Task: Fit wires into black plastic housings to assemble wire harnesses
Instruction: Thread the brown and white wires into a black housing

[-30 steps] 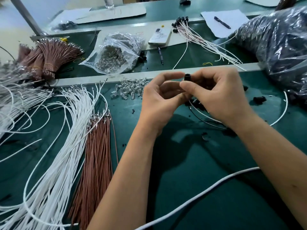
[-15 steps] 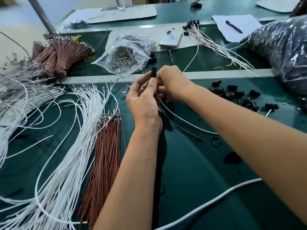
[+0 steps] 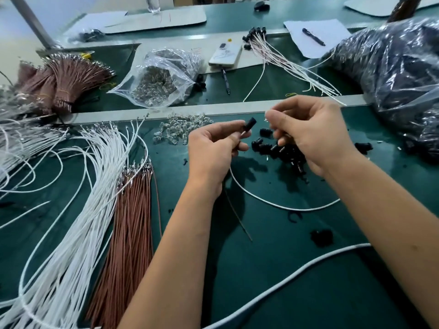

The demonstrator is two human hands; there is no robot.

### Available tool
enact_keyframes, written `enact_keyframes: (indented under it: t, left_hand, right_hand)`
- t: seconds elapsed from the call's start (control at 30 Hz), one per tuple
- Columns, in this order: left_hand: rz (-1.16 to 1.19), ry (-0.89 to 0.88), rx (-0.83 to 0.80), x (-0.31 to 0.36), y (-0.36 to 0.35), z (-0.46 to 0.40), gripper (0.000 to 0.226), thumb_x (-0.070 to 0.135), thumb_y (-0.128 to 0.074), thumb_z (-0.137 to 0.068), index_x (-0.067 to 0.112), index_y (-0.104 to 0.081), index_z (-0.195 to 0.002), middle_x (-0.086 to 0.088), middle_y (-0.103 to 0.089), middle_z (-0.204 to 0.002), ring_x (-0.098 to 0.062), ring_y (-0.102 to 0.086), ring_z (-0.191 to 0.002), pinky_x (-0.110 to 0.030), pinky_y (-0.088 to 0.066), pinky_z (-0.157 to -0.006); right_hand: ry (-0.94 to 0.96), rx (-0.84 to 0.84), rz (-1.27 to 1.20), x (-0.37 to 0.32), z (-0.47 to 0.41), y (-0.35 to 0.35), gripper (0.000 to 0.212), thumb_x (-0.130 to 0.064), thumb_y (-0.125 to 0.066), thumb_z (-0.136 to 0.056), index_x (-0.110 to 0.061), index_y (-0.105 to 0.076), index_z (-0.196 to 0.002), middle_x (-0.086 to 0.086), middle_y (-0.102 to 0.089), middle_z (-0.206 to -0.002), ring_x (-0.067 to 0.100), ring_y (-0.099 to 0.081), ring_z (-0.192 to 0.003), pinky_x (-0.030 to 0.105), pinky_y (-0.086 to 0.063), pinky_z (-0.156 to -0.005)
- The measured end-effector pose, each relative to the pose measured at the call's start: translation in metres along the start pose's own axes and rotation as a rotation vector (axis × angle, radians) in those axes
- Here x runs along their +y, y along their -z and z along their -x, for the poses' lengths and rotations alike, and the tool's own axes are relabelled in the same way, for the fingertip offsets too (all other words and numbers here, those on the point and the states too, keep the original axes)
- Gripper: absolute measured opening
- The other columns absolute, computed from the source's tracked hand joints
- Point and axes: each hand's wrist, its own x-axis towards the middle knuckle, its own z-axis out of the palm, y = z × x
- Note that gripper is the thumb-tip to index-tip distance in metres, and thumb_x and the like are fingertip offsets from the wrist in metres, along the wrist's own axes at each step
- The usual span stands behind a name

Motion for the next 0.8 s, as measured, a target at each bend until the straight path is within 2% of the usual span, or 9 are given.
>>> enact_keyframes:
  t: [0.1,0.2,0.37,0.63,0.8]
  left_hand:
    - [-0.091,-0.029,-0.066,-0.001,-0.005,0.003,0.018,-0.011,-0.063,-0.090,0.000,-0.076,-0.096,-0.013,-0.077,-0.084,-0.012,-0.065,-0.054,-0.014,-0.043,-0.049]
    - [-0.129,-0.030,-0.126,-0.002,-0.007,0.005,0.018,-0.011,-0.065,-0.089,0.004,-0.075,-0.091,-0.009,-0.076,-0.077,-0.014,-0.068,-0.056,-0.016,-0.043,-0.049]
    - [-0.130,-0.046,-0.159,-0.001,-0.008,0.007,0.015,-0.012,-0.066,-0.088,0.000,-0.075,-0.093,-0.014,-0.075,-0.076,-0.015,-0.067,-0.055,-0.016,-0.042,-0.048]
    - [-0.122,-0.039,-0.211,0.001,-0.007,0.009,0.014,-0.012,-0.066,-0.087,-0.004,-0.075,-0.094,-0.021,-0.075,-0.081,-0.013,-0.063,-0.053,-0.016,-0.042,-0.049]
    - [-0.089,-0.018,-0.223,0.001,-0.006,0.009,0.016,-0.011,-0.064,-0.088,-0.003,-0.075,-0.096,-0.014,-0.074,-0.075,-0.015,-0.065,-0.055,-0.017,-0.046,-0.052]
  right_hand:
    - [-0.042,0.015,-0.057,0.007,0.015,0.014,0.007,-0.007,-0.075,-0.093,-0.008,-0.076,-0.087,0.006,-0.071,-0.069,0.015,-0.063,-0.055,0.021,-0.053,-0.052]
    - [-0.046,0.028,-0.046,0.014,0.024,0.020,0.009,-0.002,-0.069,-0.096,-0.005,-0.076,-0.090,0.008,-0.072,-0.070,0.014,-0.065,-0.057,0.021,-0.056,-0.055]
    - [-0.008,0.018,-0.060,0.015,0.027,0.021,0.007,-0.001,-0.070,-0.095,-0.005,-0.076,-0.093,0.011,-0.073,-0.073,0.016,-0.067,-0.060,0.022,-0.058,-0.058]
    - [0.062,-0.050,-0.009,0.017,0.027,0.026,0.006,-0.001,-0.071,-0.095,-0.004,-0.076,-0.094,0.006,-0.072,-0.069,0.017,-0.066,-0.059,0.022,-0.056,-0.056]
    - [0.077,-0.067,0.027,0.020,0.027,0.026,0.006,-0.002,-0.072,-0.094,-0.005,-0.077,-0.093,0.006,-0.072,-0.069,0.017,-0.066,-0.059,0.022,-0.055,-0.056]
